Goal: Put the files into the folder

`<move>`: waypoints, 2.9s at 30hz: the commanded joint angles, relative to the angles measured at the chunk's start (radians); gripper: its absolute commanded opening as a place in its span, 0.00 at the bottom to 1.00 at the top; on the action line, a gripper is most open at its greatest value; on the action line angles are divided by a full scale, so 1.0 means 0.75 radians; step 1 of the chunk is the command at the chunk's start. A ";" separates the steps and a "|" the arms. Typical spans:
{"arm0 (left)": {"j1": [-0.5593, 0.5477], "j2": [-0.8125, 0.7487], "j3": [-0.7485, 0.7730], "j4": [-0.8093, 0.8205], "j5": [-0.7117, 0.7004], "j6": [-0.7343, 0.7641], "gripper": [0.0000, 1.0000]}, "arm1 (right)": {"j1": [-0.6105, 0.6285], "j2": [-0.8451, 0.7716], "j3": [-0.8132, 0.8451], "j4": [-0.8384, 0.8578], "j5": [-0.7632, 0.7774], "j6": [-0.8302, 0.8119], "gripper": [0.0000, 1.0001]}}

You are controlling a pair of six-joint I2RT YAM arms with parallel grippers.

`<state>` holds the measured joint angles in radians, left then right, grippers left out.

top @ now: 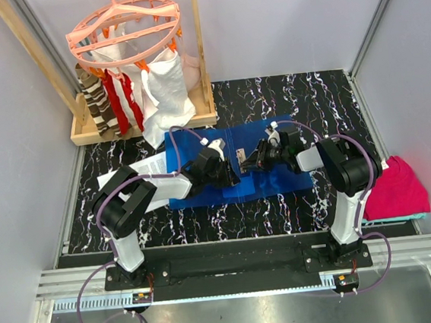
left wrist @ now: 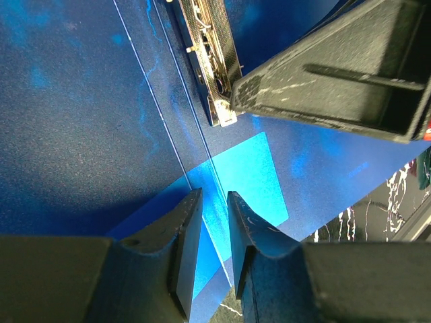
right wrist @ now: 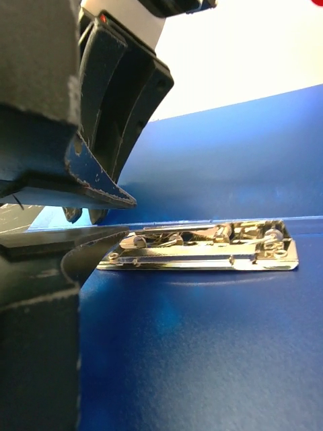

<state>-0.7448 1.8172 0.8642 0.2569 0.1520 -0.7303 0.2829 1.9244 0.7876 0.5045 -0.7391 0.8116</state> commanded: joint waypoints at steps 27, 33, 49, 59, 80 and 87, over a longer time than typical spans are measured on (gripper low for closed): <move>-0.005 -0.016 -0.064 -0.042 -0.068 0.021 0.29 | 0.046 -0.036 -0.003 -0.139 0.161 -0.149 0.30; -0.005 -0.042 -0.070 -0.064 -0.090 0.033 0.29 | 0.046 -0.003 0.005 -0.125 0.159 -0.147 0.20; -0.003 -0.050 -0.044 -0.116 -0.107 0.084 0.27 | 0.046 0.030 0.081 -0.077 0.110 -0.123 0.10; -0.005 -0.052 -0.027 -0.124 -0.102 0.080 0.28 | 0.046 0.050 0.093 -0.067 0.088 -0.123 0.13; 0.112 0.166 0.338 -0.416 -0.305 -0.098 0.27 | 0.128 0.070 0.148 -0.939 0.868 -0.043 0.00; 0.140 0.138 0.322 -0.598 -0.472 -0.078 0.21 | 0.169 0.177 0.171 -1.112 1.063 -0.008 0.00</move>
<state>-0.6563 1.9266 1.1328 -0.0574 -0.0677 -0.7990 0.4019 1.8992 0.9829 -0.0082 -0.3061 0.8326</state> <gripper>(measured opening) 0.219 0.009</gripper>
